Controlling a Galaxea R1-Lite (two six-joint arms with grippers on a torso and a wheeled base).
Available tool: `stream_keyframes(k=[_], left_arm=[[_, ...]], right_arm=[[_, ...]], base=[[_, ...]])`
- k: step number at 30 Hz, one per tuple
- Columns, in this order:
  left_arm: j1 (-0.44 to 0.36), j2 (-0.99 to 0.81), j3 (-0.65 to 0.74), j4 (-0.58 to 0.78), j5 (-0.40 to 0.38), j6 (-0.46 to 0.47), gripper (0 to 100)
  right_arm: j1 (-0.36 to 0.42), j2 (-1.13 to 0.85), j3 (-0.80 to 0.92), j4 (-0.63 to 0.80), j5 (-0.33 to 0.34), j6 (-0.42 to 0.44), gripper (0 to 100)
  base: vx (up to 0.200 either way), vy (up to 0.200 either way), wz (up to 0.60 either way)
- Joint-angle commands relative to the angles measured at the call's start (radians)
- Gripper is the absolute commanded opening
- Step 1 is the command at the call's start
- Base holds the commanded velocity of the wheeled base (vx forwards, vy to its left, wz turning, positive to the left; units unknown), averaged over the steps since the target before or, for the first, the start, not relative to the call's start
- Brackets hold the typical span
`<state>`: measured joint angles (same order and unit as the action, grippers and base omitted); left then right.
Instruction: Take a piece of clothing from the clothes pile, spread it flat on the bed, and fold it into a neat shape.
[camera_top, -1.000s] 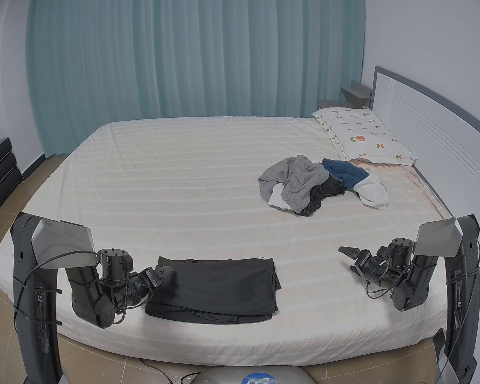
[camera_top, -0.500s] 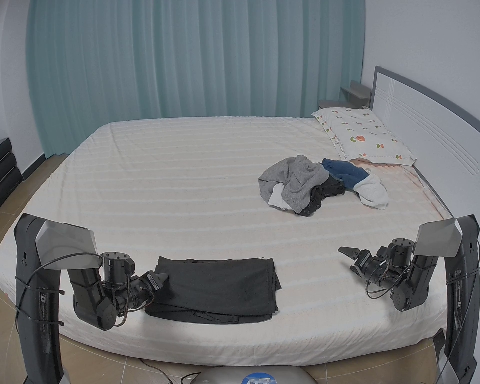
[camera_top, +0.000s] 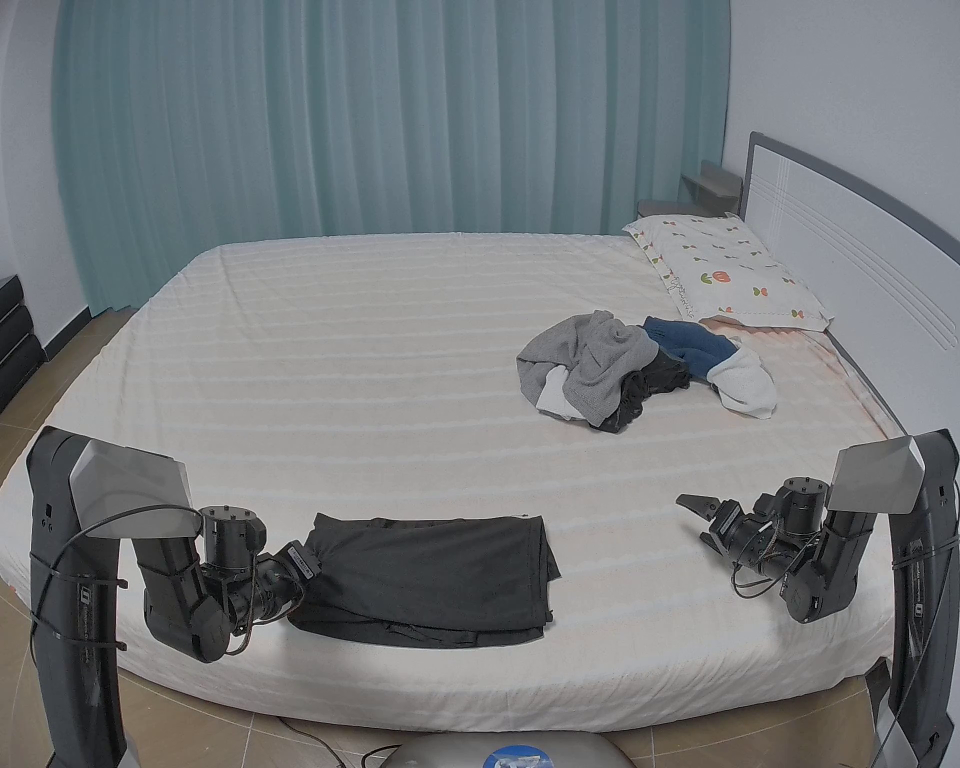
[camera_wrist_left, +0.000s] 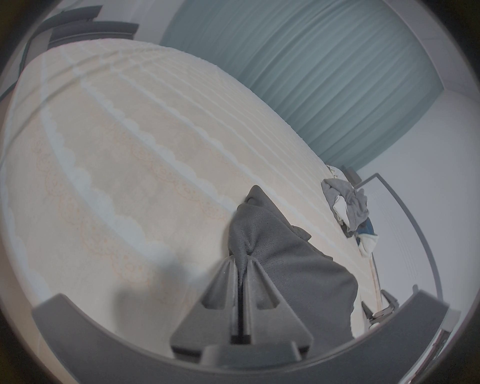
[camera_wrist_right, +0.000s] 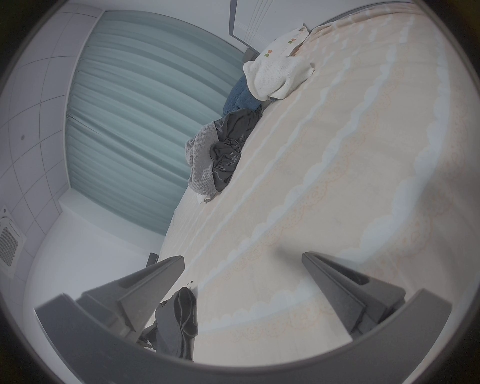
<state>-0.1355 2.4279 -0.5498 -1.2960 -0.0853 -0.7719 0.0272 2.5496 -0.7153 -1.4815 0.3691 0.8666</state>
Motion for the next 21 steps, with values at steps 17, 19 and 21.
stream_keyframes(k=[17, 19, 21], left_arm=[[0.002, -0.027, 0.014, -0.003, 0.001, -0.086, 0], [0.002, -0.027, 0.014, -0.003, 0.001, -0.086, 0], [0.002, -0.027, 0.016, -0.003, 0.002, -0.087, 0]], right_arm=[[-0.001, 0.001, 0.007, -0.02, 0.002, 0.0, 100], [-0.001, 0.001, 0.007, -0.02, 0.002, 0.0, 100], [-0.001, 0.001, 0.007, -0.02, 0.002, 0.0, 100]], base=[[0.0, 0.071, 0.0], [0.0, 0.2, 0.0], [0.0, 0.2, 0.0]])
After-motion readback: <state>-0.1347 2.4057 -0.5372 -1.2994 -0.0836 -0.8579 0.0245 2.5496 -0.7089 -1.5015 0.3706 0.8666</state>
